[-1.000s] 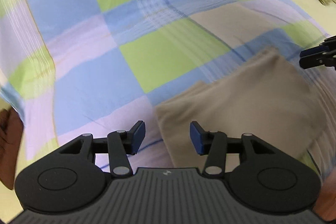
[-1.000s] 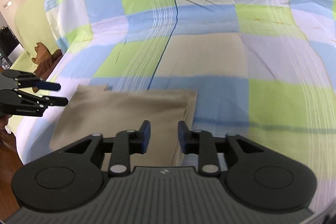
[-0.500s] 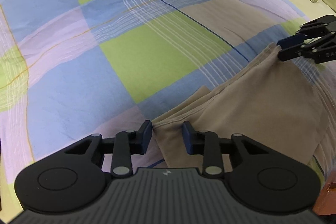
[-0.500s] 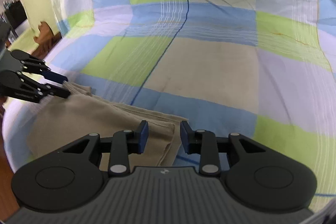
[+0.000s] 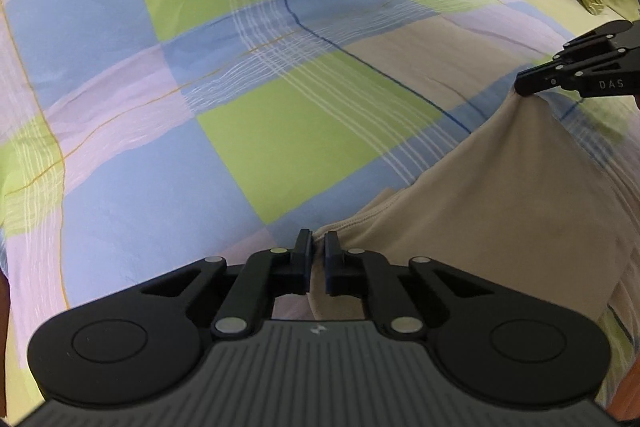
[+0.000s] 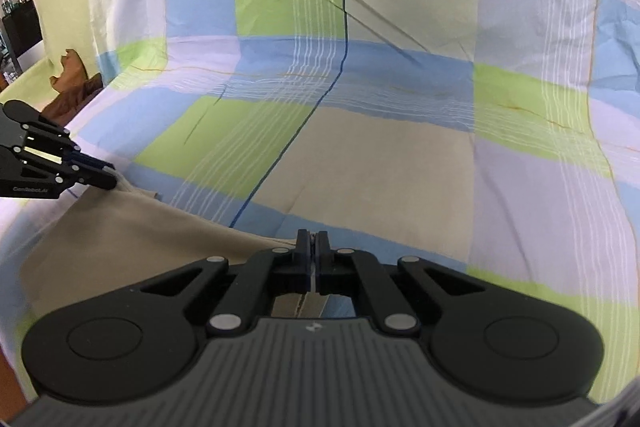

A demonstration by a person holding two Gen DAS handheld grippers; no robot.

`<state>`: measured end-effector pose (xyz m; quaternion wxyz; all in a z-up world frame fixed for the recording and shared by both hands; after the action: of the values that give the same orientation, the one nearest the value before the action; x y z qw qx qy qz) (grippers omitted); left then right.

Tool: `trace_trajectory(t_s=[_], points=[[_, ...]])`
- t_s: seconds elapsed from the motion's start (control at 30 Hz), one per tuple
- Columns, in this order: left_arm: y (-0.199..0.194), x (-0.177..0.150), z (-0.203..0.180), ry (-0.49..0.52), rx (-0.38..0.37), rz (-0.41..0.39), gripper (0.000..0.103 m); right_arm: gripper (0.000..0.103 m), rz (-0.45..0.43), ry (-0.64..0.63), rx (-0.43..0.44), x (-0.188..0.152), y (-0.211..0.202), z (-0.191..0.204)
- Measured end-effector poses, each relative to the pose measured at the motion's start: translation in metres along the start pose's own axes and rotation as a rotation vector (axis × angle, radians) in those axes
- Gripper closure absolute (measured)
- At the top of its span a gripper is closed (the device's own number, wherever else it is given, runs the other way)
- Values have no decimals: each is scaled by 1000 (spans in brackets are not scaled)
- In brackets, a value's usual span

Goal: Fold clothes
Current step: 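Lift the edge with both grippers and fold it over the tank top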

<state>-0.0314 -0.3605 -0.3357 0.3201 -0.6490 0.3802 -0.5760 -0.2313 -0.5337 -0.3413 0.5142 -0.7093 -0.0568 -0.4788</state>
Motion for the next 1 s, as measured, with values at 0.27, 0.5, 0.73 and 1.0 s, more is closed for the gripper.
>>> trace_trajectory(t_s=[0.27, 0.5, 0.73, 1.0], points=[[-7, -7, 0, -60, 26, -85, 99, 103, -31, 11, -57, -2, -10, 3], [5, -11, 4, -131, 64, -95, 98, 103, 81, -36, -141, -16, 22, 8], [11, -5, 2, -126, 77, -59, 99, 70, 56, -24, -234, -5, 4, 16], [9, -3, 12, -168, 46, -70, 97, 103, 9, 61, 93, 27, -2, 88]])
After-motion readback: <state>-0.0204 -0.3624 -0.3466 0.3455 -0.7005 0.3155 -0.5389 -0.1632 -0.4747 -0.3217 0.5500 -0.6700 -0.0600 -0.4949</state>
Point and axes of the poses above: each gripper's, at about its wrist camera, not at the fingertips, and y roughly the way its jaws point, z to its left, x to its top, the point moved 4 cm from there along y, roughly the way its jaws point, and after that the axes turned 13 degrees about -x, right-handed, at the moved point
